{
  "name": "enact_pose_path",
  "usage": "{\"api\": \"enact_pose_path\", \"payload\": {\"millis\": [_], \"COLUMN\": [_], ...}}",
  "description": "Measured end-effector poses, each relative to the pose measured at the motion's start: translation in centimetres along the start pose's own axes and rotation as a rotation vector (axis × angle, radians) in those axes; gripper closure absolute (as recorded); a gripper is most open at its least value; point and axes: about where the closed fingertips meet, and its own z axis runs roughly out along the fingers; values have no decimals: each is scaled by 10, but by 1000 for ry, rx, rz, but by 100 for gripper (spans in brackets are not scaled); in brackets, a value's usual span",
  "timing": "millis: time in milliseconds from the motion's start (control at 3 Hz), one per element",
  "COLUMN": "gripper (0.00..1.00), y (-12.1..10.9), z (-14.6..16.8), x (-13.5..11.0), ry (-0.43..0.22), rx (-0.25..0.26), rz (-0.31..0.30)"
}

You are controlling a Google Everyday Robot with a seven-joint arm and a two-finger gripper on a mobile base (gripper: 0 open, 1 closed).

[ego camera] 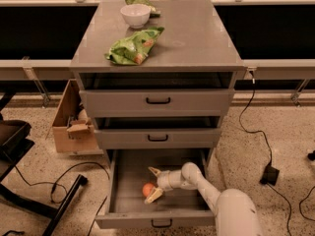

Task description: Pick orange from bottom drawer and place on counter

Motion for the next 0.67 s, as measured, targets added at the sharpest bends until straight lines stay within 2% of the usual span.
{"api": "enact_pose_path", "payload": {"millis": [333,667], "gripper": [0,0], "y": [6,3], "z": [17,21], "x": [14,30], "ry": [57,112], "rx": [-37,-52], "rz": [-6,0]}}
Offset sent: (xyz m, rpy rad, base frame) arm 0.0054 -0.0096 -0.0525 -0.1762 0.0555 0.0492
